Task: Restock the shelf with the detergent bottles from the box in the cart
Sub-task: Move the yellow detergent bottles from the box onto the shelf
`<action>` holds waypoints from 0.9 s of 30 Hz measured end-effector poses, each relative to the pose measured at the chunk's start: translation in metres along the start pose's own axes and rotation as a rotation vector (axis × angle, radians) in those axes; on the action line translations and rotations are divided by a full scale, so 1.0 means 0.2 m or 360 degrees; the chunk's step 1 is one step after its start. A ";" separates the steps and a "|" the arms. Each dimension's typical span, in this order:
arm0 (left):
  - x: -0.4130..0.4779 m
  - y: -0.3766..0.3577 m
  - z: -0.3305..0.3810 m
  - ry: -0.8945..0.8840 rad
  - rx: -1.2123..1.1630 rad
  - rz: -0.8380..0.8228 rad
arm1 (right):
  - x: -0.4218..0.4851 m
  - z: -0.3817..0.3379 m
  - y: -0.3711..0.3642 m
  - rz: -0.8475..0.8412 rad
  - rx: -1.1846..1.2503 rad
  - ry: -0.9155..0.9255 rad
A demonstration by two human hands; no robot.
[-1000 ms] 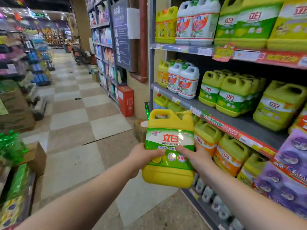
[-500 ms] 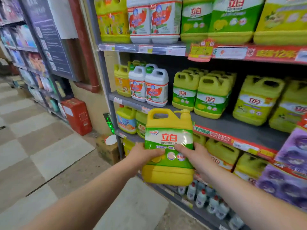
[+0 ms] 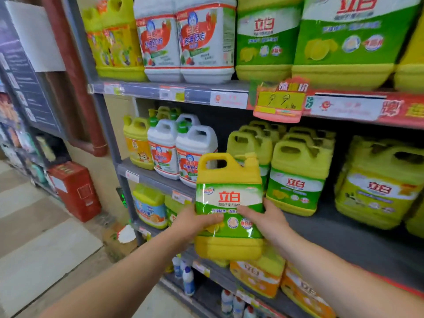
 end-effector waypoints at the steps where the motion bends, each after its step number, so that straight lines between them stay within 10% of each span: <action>1: 0.06 -0.02 0.02 -0.0006 -0.0009 0.0013 | 0.07 -0.03 -0.01 -0.0008 -0.0012 0.0042; 27: 1.02 -0.40 0.04 -0.0634 0.0579 -0.0385 | 0.55 0.18 -0.03 0.0627 -0.0430 0.0122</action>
Point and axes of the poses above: each hand's wrist, its own x-axis towards the middle knuckle, its own y-axis out of the back of the hand, z = x × y, the point moved 9 cm from there along x, towards the middle knuckle, and after that the axes turned 14 degrees about z, right-handed, at the moved point
